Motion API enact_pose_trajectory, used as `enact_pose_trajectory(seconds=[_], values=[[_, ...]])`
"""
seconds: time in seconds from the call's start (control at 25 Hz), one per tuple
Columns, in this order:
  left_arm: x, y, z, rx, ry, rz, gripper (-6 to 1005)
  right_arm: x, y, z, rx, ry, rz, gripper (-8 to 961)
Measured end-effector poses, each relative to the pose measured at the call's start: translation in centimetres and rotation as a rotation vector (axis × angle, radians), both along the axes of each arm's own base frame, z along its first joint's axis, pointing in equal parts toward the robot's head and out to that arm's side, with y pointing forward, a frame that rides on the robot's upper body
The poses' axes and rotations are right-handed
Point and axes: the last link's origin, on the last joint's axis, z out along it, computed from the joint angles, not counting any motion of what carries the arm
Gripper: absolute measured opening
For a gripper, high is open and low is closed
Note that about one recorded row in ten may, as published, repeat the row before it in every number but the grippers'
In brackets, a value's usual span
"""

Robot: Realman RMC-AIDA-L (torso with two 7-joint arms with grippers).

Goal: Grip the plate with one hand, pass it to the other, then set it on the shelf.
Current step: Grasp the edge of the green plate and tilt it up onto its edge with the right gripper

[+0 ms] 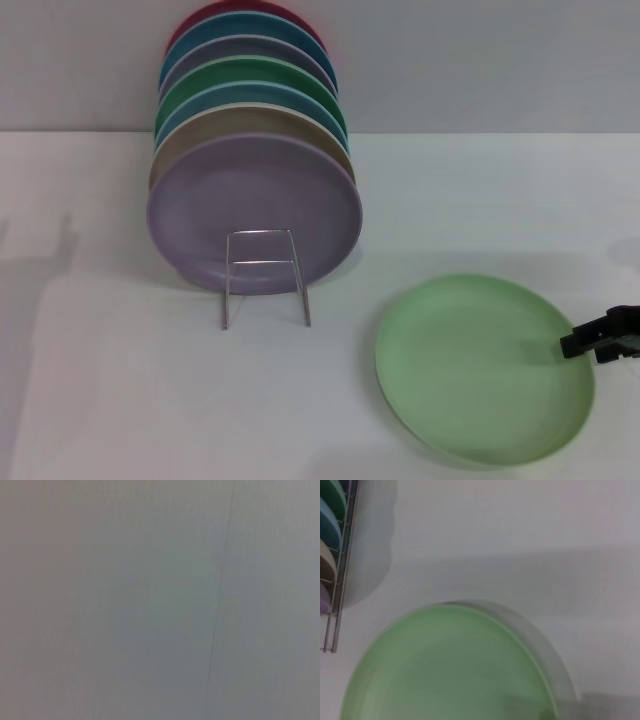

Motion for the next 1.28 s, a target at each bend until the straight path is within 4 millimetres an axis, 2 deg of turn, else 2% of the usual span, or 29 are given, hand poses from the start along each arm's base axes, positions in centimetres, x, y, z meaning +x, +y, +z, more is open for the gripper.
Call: enact_pose_trajectory(seconds=[0.24,0.44,0.68,1.28], values=[[0.03,0.01,-0.03,0.0,-0.001,0.0,830,0.13,0.1,-0.04,0.003,-0.004,0.006,589],[0.12,-0.05,0.02,0.005,-0.001,-0.006,830,0.16,0.21,-0.06,0.007,-0.005,0.01,400],[0.16,-0.07,0.04,0.007,-0.001,-0.009,830,0.17,0.32,-0.37,-0.004,-0.002,0.017,259],[0.14,-0.14,0.07,0.01,0.0,-0.01,830,0.31,0.46,-0.79,-0.011,-0.006,0.022,244]])
